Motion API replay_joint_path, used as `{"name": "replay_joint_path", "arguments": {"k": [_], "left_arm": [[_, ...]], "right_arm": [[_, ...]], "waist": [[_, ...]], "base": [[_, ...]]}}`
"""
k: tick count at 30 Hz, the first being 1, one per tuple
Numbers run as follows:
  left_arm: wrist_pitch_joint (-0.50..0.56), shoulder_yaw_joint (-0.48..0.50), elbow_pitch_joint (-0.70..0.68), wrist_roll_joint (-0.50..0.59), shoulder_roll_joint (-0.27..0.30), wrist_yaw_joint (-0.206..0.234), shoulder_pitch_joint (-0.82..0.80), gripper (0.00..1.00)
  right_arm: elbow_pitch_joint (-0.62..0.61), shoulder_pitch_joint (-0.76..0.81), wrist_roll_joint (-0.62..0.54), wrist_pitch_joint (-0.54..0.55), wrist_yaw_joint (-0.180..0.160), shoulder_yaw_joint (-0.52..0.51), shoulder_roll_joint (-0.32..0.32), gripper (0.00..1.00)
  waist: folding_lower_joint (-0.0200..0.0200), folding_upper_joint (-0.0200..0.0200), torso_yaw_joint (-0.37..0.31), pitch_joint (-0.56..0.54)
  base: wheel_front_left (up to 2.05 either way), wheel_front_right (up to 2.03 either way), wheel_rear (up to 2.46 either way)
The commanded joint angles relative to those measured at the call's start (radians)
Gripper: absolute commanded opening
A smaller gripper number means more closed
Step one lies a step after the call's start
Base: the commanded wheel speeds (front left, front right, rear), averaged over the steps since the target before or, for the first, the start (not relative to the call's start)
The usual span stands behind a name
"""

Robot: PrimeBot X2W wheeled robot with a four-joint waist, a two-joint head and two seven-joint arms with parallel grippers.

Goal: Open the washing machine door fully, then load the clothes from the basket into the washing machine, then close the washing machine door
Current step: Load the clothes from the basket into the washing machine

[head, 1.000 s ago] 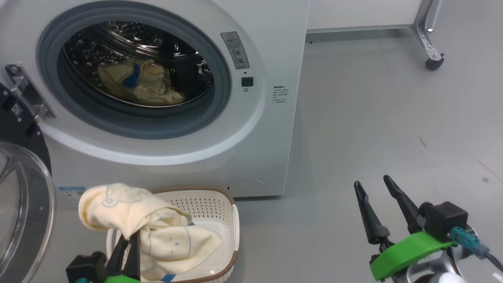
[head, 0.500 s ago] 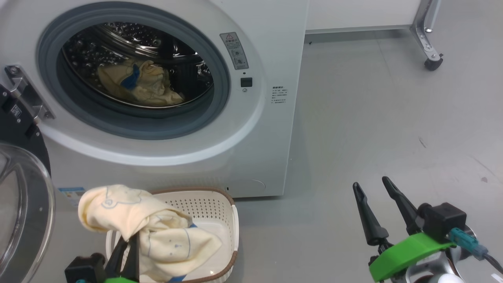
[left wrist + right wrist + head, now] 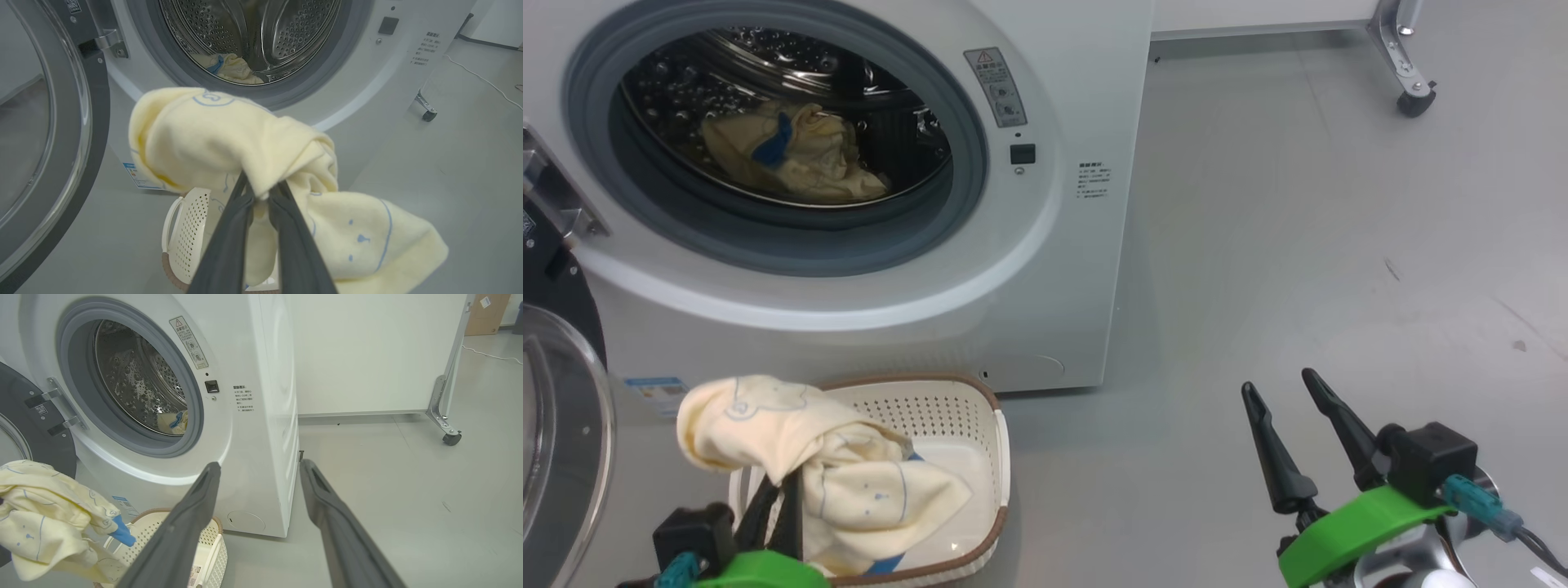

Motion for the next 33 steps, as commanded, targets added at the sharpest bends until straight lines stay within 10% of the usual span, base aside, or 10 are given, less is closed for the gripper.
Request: {"name": "replay_joint_path", "arguments": {"k": [1, 33], "left_arm": [[0.0, 0.046, -0.016, -0.004, 0.028, 0.139, -0.082, 0.0], [0.364, 0.11, 0.468, -0.123, 0.191, -0.052, -0.897, 0.0]], "right_arm": [[-0.041, -0.052, 0.002, -0.004, 0.004, 0.028, -0.008, 1.0], [0.094, -0.294, 0.102, -0.172, 0.004, 0.138, -0.008, 1.0]], "waist": [[0.0, 0.0, -0.013, 0.021], [0.0, 0.0, -0.244, 0.393]], "base": [[0.0, 0.0, 0.0], [0.0, 0.0, 0.0]]}}
